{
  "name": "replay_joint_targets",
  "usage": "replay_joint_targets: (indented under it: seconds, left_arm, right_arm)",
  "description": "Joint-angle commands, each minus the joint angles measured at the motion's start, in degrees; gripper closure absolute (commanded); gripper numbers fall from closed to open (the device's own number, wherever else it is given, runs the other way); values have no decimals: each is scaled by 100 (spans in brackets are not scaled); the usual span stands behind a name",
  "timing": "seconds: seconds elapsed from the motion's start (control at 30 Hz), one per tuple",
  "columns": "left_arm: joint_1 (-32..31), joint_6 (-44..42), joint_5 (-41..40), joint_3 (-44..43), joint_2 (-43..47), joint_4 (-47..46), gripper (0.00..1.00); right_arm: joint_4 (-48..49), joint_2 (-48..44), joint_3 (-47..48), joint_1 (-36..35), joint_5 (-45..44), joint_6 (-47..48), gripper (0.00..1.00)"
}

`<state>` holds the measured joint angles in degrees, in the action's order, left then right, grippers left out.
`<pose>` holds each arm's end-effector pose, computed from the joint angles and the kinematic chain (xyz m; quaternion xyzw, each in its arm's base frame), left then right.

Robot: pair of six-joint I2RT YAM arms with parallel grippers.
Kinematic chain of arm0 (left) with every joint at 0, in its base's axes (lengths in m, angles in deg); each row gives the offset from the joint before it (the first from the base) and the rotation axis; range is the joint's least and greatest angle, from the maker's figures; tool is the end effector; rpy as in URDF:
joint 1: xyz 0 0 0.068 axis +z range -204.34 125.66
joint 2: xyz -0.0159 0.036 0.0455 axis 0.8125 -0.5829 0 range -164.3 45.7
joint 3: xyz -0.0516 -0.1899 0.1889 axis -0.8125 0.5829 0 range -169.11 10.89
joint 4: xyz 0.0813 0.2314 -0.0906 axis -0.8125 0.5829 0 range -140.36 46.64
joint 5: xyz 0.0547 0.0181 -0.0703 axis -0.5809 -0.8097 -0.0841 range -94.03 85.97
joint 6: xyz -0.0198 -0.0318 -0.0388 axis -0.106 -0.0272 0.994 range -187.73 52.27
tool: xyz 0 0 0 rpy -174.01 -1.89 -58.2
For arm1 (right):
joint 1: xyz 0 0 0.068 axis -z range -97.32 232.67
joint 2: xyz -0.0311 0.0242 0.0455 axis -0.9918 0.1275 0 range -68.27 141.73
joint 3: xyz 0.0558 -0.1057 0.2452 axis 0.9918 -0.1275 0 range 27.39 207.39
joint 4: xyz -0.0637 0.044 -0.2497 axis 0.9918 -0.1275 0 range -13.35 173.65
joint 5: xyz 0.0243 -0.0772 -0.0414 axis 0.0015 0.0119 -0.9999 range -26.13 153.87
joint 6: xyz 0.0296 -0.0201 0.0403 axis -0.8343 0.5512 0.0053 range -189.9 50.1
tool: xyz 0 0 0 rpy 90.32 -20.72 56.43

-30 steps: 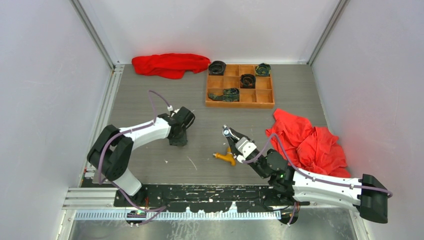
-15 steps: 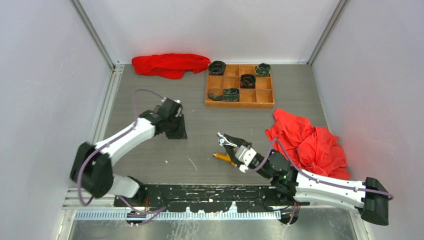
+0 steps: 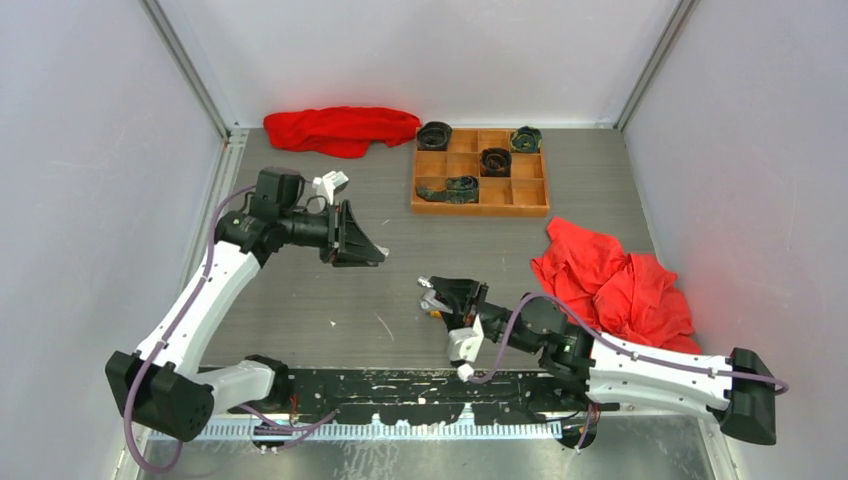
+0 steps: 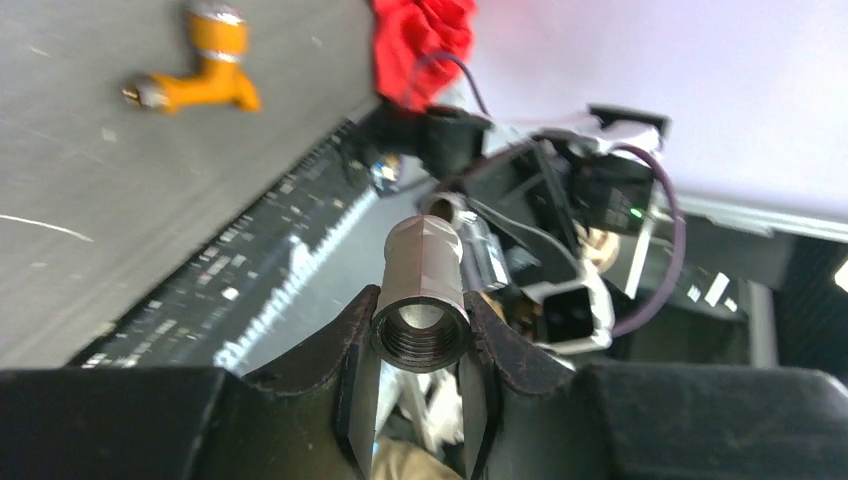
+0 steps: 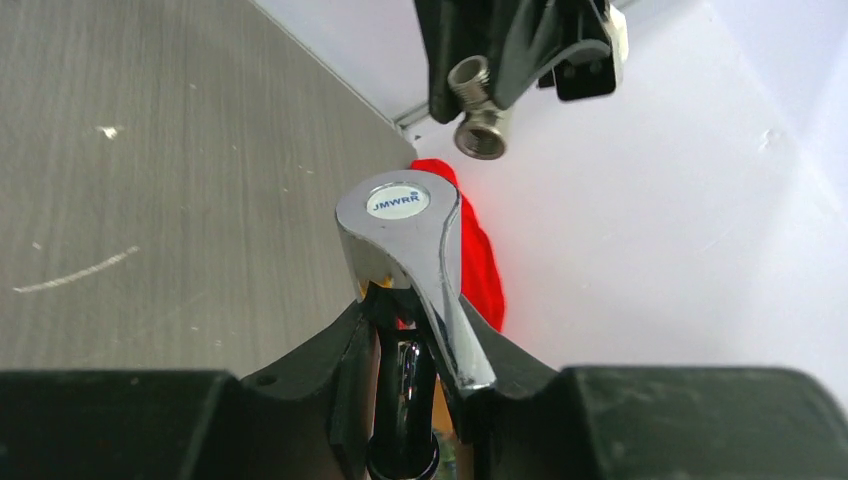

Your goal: Install the water faucets

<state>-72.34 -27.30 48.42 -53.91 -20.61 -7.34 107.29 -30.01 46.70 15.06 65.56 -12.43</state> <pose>0.2088 -0.0974 0.3416 0.0066 0.8448 -0.5249 0.1036 0.0650 0.1604 0.2631 -0.6062 0.3028 0.0750 0.7316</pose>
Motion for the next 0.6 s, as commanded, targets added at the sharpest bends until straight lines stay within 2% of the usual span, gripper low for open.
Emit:
replay_joint_targets:
  seconds: [0.0, 0.07, 0.13, 0.23, 0.57]
  left_arm:
    - [9, 904, 1803, 31, 25, -411, 100]
    - [11, 1307, 1904, 147, 93, -765, 100]
    - [10, 1710, 2102, 297, 124, -1174, 100]
    - [8, 2043, 2377, 516, 148, -1598, 100]
    - [1, 2198, 2874, 998, 443, -2340, 100]
  right_arm:
    - [779, 354, 309, -295, -368, 1830, 100]
    - [1450, 621, 150, -435, -750, 2547, 100]
    - [2525, 946, -88, -557, -1010, 3126, 100]
    - [3175, 1275, -188, -727, -1291, 3605, 100]
    - [3213, 1563, 81, -1136, -1544, 4442, 100]
